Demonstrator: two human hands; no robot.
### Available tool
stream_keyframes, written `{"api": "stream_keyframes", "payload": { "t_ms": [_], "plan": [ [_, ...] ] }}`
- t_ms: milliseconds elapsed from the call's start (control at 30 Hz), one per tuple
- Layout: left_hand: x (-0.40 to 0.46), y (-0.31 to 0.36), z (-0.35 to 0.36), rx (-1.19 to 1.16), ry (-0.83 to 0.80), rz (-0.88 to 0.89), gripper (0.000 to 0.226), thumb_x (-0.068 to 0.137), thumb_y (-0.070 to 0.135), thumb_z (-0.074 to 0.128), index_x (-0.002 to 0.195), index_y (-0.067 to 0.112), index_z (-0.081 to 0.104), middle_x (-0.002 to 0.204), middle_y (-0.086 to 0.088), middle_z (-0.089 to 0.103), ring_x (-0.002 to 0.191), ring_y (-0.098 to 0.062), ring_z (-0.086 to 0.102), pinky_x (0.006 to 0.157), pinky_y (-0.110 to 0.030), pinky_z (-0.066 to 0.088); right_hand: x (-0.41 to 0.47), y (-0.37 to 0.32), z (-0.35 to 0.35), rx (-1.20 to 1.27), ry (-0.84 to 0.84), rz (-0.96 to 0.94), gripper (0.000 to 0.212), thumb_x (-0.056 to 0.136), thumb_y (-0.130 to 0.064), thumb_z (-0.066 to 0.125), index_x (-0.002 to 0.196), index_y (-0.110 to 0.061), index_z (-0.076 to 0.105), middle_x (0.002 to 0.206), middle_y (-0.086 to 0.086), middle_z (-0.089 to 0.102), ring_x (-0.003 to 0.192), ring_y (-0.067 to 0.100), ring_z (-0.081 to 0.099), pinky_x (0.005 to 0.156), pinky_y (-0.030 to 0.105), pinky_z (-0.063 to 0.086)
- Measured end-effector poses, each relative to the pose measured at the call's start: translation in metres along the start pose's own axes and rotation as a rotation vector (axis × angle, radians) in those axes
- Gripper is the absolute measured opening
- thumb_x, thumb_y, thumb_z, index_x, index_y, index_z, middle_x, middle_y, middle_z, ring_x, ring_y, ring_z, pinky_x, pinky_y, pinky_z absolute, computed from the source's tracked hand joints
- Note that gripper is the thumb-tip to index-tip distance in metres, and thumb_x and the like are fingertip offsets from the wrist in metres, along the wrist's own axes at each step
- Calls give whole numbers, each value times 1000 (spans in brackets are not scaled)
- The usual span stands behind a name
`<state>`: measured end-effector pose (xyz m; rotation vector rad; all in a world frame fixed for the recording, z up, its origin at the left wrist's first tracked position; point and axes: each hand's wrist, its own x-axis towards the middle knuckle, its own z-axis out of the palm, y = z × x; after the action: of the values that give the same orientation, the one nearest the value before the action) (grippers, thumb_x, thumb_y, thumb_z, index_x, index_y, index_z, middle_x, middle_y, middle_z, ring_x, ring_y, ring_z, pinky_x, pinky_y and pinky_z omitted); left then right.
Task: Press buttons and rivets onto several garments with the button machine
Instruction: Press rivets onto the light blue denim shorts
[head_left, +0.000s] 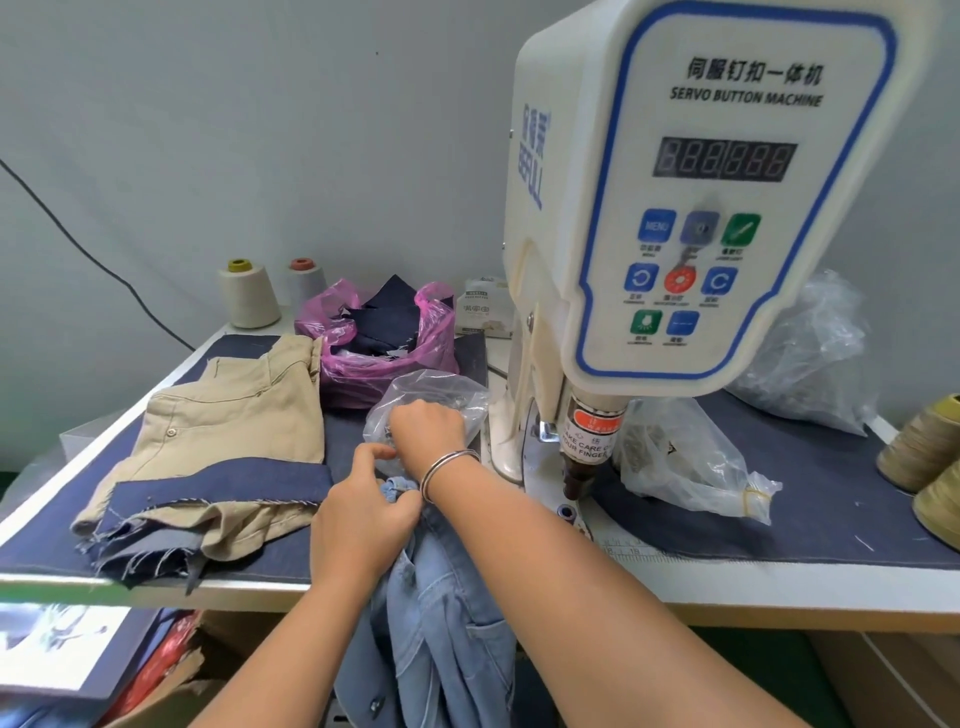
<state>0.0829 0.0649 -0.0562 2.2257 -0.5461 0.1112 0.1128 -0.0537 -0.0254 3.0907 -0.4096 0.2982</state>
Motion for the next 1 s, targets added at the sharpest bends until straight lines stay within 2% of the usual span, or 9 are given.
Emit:
{"api": "stream_keyframes", "payload": {
  "t_ms": [133, 267, 433, 767, 1000],
  "plan": [
    [1, 0, -1, 3, 2, 3, 36, 73, 24, 64, 102, 34, 46, 54, 6, 55, 51, -8, 51, 44, -26, 28, 4, 2, 4, 22, 16, 13, 24, 88, -3, 54, 111, -4, 60, 110, 14, 64, 100, 32, 64, 73, 35, 45],
    [1, -1, 0, -4, -7, -8, 35, 73, 22, 64, 102, 33, 47, 57, 5, 59, 55, -9, 53, 46, -26, 34, 8, 0, 6, 39, 21, 54, 27, 90, -4, 49, 116, -1, 55, 110, 15, 66, 100, 32, 64, 70, 35, 41],
    [1, -1, 1, -6, -17, -10, 34, 74, 23, 64, 101, 32, 47, 57, 5, 60, 56, -11, 54, 46, -28, 35, 8, 0, 5, -49, 4, -9, 20, 90, -5, 51, 104, -7, 65, 105, 10, 66, 96, 28, 65, 66, 33, 39],
    [0, -1, 1, 6, -15, -21, 31, 73, 26, 63, 98, 33, 47, 62, 7, 61, 58, -9, 53, 48, -27, 35, 6, 1, 5, -127, 58, -133, 22, 89, -5, 49, 105, -10, 64, 105, 8, 67, 96, 28, 66, 63, 32, 39],
    [1, -1, 2, 11, -16, -10, 29, 73, 25, 63, 96, 33, 47, 64, 7, 60, 59, -14, 55, 52, -32, 41, 0, 4, 9, -4, 76, -52, 22, 90, -7, 49, 110, -7, 59, 105, 12, 67, 95, 32, 65, 64, 33, 36]
  ]
}}
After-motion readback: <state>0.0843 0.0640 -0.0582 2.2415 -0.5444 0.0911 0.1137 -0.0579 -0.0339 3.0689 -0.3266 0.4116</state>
